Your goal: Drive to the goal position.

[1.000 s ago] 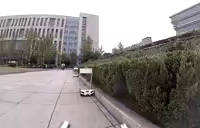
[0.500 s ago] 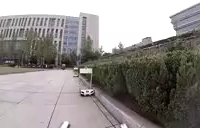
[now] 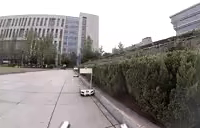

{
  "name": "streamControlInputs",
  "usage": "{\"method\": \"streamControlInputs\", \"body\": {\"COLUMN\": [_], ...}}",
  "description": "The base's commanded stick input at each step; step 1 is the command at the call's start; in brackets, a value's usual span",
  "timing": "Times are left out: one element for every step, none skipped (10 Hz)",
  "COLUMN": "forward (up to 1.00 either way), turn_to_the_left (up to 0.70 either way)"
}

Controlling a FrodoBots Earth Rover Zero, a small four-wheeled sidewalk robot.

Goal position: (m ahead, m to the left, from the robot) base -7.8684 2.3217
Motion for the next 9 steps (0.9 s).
{"method": "streamControlInputs", "body": {"forward": [0.00,0.00,0.00,0.00,0.01,0.03,0.00,0.00,0.00], "turn_to_the_left": [0.00,0.00,0.00,0.00,0.00,0.00,0.00,0.00,0.00]}}
